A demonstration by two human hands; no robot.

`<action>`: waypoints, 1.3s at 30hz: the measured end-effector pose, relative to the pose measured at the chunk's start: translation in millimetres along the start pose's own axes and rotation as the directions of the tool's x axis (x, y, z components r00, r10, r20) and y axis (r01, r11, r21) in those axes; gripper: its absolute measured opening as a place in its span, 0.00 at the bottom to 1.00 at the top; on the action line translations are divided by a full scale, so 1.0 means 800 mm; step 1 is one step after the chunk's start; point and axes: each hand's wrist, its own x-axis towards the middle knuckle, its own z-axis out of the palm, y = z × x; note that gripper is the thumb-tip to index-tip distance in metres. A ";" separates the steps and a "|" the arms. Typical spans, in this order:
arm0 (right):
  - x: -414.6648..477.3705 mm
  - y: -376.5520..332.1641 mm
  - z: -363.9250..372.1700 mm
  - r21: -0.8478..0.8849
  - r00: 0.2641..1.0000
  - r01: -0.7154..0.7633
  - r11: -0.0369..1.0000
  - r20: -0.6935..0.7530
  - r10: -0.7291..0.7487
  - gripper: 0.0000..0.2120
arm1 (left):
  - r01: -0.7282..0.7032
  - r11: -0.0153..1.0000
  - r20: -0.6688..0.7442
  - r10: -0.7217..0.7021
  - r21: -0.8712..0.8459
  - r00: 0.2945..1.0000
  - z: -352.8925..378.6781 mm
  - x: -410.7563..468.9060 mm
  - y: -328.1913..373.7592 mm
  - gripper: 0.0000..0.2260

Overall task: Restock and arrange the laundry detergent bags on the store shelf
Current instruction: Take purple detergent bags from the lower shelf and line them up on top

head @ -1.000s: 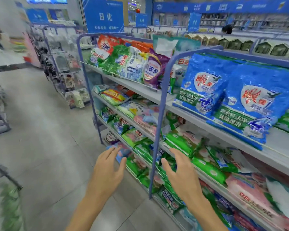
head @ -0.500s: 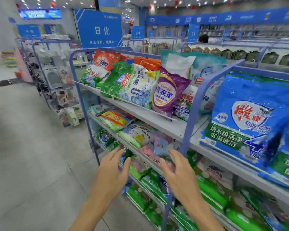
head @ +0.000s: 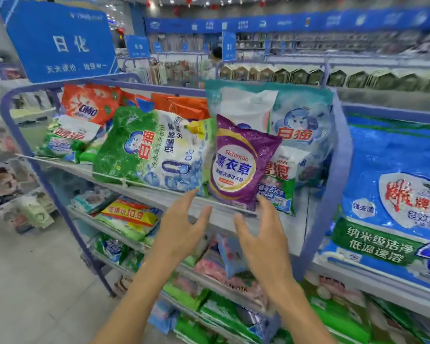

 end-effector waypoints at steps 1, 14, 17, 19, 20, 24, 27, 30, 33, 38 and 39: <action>0.011 -0.005 0.005 0.002 0.999 -0.010 1.000 -0.040 0.010 0.34 | -0.011 1.000 0.027 0.012 -0.017 1.000 -0.001 0.018 -0.001 0.29; 0.102 0.004 0.049 -0.016 0.966 -0.189 0.982 -0.184 0.183 0.34 | -0.176 0.971 0.259 0.213 -0.159 0.942 0.032 0.155 -0.032 0.33; 0.103 0.003 0.050 0.023 0.967 -0.174 0.984 -0.183 0.176 0.32 | -0.194 0.960 0.208 0.236 -0.203 0.949 0.036 0.160 -0.033 0.29; 0.106 -0.001 0.053 0.086 0.964 -0.167 0.982 -0.193 0.181 0.29 | -0.174 0.951 0.189 0.226 -0.254 0.956 0.037 0.162 -0.035 0.30; 0.108 -0.003 0.053 0.119 0.963 -0.158 0.980 -0.202 0.180 0.27 | -0.155 0.944 0.191 0.216 -0.291 0.958 0.037 0.162 -0.035 0.30; 0.112 -0.018 0.049 0.237 0.956 -0.061 0.970 -0.266 0.125 0.22 | -0.075 0.900 0.180 0.167 -0.429 0.969 0.024 0.162 -0.037 0.30; 0.108 -0.035 0.035 0.378 0.954 0.007 0.926 -0.279 0.107 0.21 | -0.074 0.845 0.143 0.175 -0.529 0.974 0.002 0.160 -0.030 0.33; 0.094 -0.045 0.025 0.505 0.967 0.019 0.863 -0.230 0.114 0.16 | 0.002 0.775 0.232 0.186 -0.632 0.955 -0.020 0.152 -0.018 0.36; 0.074 -0.044 0.018 0.542 0.977 -0.023 0.840 -0.164 0.133 0.16 | 0.109 0.776 0.402 0.196 -0.622 0.894 -0.027 0.142 -0.014 0.35; 0.026 -0.034 -0.001 0.513 0.981 -0.156 0.844 -0.019 0.193 0.17 | 0.209 0.788 0.542 0.181 -0.579 0.821 -0.022 0.107 -0.021 0.32; 0.015 -0.032 -0.006 0.522 0.979 -0.183 0.833 0.023 0.201 0.18 | 0.231 0.780 0.561 0.179 -0.582 0.808 -0.022 0.096 -0.022 0.31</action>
